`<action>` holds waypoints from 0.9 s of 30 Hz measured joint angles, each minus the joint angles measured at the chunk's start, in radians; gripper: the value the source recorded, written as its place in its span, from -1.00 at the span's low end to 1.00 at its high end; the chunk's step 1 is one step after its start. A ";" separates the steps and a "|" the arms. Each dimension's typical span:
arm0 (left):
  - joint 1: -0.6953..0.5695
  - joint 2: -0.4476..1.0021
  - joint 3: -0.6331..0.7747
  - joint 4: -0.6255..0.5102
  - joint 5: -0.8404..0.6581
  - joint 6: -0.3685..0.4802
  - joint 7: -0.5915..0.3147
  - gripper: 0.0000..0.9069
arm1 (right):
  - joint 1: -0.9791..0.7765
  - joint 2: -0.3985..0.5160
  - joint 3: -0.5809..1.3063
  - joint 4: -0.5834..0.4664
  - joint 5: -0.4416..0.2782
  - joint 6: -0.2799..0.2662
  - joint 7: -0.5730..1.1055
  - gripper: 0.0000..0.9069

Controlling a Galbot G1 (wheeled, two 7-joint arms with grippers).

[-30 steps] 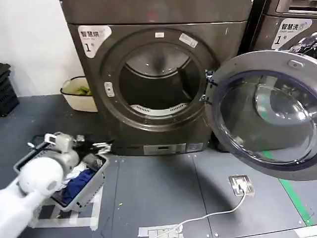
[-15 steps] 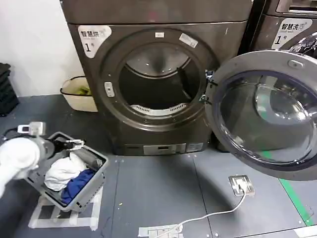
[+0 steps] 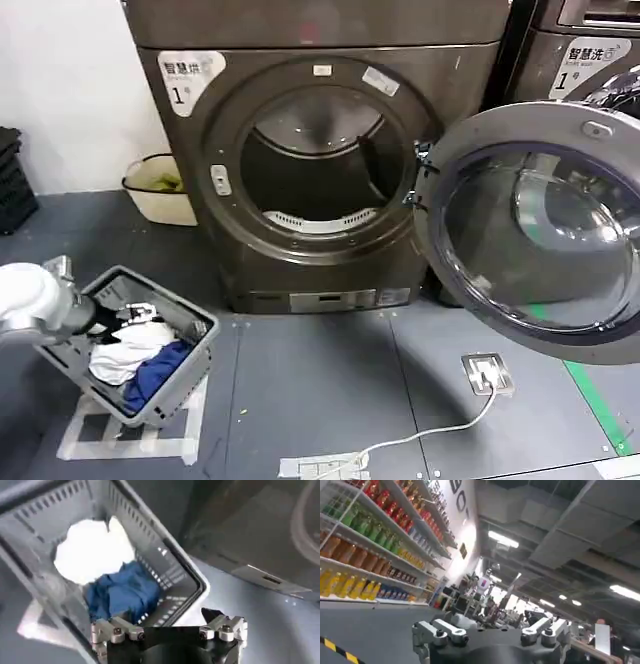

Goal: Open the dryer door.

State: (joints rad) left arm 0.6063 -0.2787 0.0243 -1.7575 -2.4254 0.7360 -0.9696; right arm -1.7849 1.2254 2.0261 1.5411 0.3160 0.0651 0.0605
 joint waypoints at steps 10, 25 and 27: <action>-0.031 -0.012 0.011 0.032 -0.066 0.000 -0.022 1.00 | -0.002 0.005 -0.002 -0.004 0.004 0.022 -0.008 1.00; -0.042 -0.020 0.010 0.080 -0.031 0.000 -0.021 1.00 | -0.004 0.007 -0.006 -0.015 0.005 0.023 -0.009 1.00; -0.042 -0.020 0.010 0.087 -0.026 0.000 -0.021 1.00 | -0.003 0.007 -0.007 -0.017 0.005 0.024 -0.009 1.00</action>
State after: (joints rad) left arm 0.5646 -0.2984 0.0343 -1.6702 -2.4510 0.7363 -0.9902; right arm -1.7883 1.2319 2.0196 1.5244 0.3205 0.0893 0.0512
